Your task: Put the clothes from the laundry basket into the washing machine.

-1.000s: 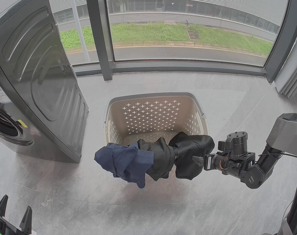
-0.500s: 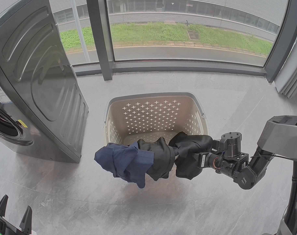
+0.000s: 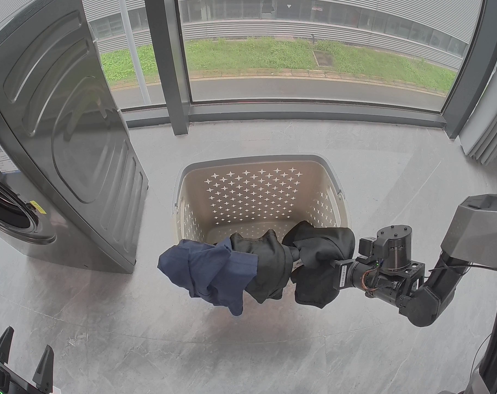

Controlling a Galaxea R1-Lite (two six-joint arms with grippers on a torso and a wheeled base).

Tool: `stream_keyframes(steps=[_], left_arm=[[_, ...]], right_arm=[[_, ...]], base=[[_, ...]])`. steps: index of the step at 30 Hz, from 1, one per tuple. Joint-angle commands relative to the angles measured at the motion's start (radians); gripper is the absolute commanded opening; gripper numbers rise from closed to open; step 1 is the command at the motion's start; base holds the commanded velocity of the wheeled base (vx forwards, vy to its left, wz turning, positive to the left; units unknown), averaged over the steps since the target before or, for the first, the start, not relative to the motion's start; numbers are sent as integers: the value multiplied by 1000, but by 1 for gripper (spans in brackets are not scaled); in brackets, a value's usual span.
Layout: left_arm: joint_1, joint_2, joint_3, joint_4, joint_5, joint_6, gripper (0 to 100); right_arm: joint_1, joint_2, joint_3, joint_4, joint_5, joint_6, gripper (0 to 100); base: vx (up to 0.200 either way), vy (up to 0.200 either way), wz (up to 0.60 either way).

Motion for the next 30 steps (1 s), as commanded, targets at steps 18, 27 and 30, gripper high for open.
stream_keyframes(steps=[18, 27, 30], left_arm=[[0, -10, 16, 0, 0, 0, 100], [0, -10, 16, 0, 0, 3, 100], [0, -10, 16, 0, 0, 1, 100]], right_arm=[[110, -646, 209, 6, -7, -3, 0], [124, -710, 225, -5, -4, -64, 0], [136, -732, 237, 0, -3, -66, 0]], base=[[0, 0, 0], [-22, 0, 0], [-200, 0, 0]])
